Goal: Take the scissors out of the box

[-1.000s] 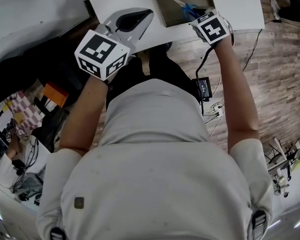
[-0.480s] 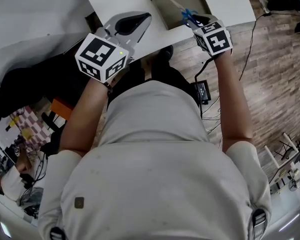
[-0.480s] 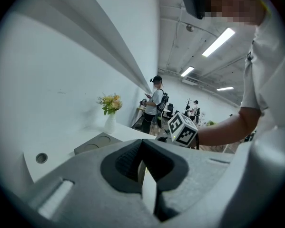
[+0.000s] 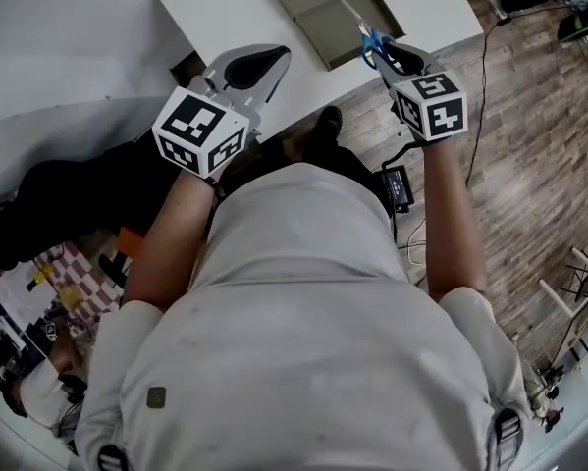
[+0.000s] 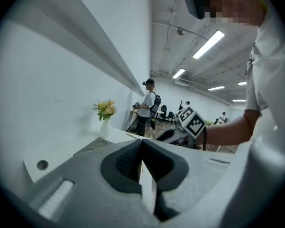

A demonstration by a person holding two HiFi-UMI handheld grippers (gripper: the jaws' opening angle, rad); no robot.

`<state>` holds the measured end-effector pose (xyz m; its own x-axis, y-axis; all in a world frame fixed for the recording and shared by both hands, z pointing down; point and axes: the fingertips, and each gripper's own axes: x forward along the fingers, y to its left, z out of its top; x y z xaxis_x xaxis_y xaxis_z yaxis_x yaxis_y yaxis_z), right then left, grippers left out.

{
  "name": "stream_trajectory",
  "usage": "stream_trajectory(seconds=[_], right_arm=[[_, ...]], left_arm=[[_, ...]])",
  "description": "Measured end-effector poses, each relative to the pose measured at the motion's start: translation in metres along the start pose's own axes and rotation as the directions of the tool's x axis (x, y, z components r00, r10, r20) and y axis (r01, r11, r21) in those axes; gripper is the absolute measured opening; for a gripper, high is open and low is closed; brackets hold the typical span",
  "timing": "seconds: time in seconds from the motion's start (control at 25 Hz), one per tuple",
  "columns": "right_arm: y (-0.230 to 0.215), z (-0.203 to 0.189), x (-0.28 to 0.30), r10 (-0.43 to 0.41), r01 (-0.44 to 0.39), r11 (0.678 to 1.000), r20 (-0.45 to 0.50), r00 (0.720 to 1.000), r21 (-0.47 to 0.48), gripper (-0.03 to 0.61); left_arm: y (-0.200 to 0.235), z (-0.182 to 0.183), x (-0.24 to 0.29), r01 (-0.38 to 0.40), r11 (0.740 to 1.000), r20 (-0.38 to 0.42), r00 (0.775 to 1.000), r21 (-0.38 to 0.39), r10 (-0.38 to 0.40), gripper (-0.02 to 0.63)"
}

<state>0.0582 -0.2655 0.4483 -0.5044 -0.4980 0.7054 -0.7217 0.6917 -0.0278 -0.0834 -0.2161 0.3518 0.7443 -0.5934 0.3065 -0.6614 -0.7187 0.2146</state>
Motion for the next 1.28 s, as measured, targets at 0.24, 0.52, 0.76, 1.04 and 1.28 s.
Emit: stream_trajectory(seconds=[0.24,0.52,0.76,1.04,1.28], right_arm=[[0.024,0.021,-0.036,-0.063,0.055,0.997,0.139,0.988,0.061,0.098],[0.051,0.033,-0.071,-0.161,0.139,0.985,0.256,0.953,0.102,0.098],[0.078,0.020,-0.101,-0.209,0.179,0.975,0.266,0.941,0.132,0.098],[0.092,-0.003,-0.126,-0.222,0.195,0.973,0.264,0.938,0.126,0.098],[0.079,-0.017,-0.148,-0.185,0.159,0.981,0.293,0.938,0.113,0.098]], left_arm=[[-0.012,0.008,-0.029,0.036,0.999,0.046,0.998,0.040,-0.038,0.005],[-0.012,0.011,-0.052,0.081,0.995,0.063,0.994,0.064,-0.085,0.005],[-0.033,0.005,-0.064,0.154,0.986,0.044,0.987,0.064,-0.157,0.005],[-0.062,-0.002,-0.068,0.174,0.982,0.048,0.983,0.075,-0.178,0.005],[-0.089,0.002,-0.055,0.123,0.990,0.051,0.991,0.069,-0.127,0.005]])
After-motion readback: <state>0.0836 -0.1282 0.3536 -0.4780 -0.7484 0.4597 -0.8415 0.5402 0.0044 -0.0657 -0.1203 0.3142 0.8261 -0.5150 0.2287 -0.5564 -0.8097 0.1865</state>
